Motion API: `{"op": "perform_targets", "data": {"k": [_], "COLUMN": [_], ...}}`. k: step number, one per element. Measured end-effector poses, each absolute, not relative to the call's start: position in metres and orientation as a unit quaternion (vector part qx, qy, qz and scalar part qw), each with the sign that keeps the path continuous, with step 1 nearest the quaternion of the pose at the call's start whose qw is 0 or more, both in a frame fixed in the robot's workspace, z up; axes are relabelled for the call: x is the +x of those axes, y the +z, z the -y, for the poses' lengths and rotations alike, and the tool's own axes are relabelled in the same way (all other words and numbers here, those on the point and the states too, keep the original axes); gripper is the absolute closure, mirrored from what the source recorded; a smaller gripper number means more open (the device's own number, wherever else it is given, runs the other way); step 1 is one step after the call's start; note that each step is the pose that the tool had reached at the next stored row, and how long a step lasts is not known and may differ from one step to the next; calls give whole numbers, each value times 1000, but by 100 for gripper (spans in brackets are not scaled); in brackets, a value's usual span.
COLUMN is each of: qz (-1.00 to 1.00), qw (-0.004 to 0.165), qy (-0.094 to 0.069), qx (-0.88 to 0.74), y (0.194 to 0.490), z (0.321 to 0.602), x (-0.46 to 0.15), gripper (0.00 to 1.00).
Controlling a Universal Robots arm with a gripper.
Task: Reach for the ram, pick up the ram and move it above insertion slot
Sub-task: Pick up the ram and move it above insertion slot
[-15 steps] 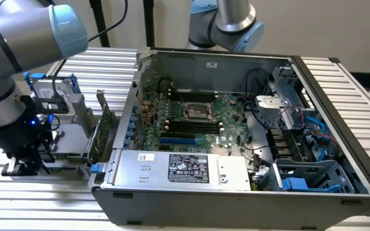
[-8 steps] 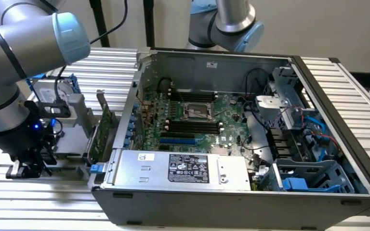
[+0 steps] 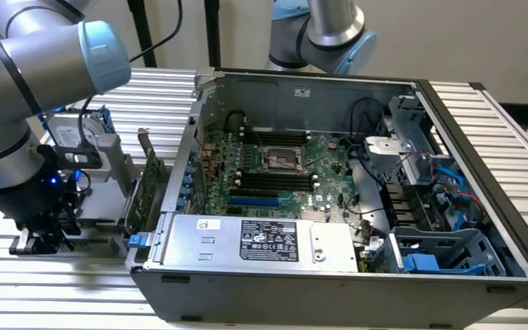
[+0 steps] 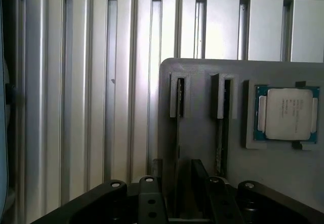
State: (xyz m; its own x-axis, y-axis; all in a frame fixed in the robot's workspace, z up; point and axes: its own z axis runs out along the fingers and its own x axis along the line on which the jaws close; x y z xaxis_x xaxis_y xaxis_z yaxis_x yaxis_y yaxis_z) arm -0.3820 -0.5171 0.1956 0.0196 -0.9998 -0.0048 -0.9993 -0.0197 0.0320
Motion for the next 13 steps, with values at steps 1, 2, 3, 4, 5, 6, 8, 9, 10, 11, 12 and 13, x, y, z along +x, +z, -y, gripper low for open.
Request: {"op": "perform_targets", "data": {"k": [1, 2, 3, 4, 5, 6, 8, 9, 10, 11, 12, 13], "qz": [700, 700, 700, 700, 700, 700, 700, 700, 700, 700, 700, 700], "qw": [10, 10, 10, 10, 10, 10, 10, 10, 10, 10, 10, 10], "qy": [-13, -13, -13, -13, -13, -13, -13, -13, -13, -13, -13, -13], "qx": [714, 714, 714, 714, 714, 714, 714, 714, 714, 714, 714, 714], "y": [195, 194, 194, 193, 193, 193, 193, 193, 193, 193, 193, 193], "z": [517, 517, 517, 517, 517, 517, 517, 517, 517, 517, 517, 516], "x": [-382, -382, -382, -382, -381, -381, -381, -381, -381, -380, -380, -379], "gripper": [64, 64, 64, 64, 64, 64, 65, 65, 73, 73, 73, 73]}}
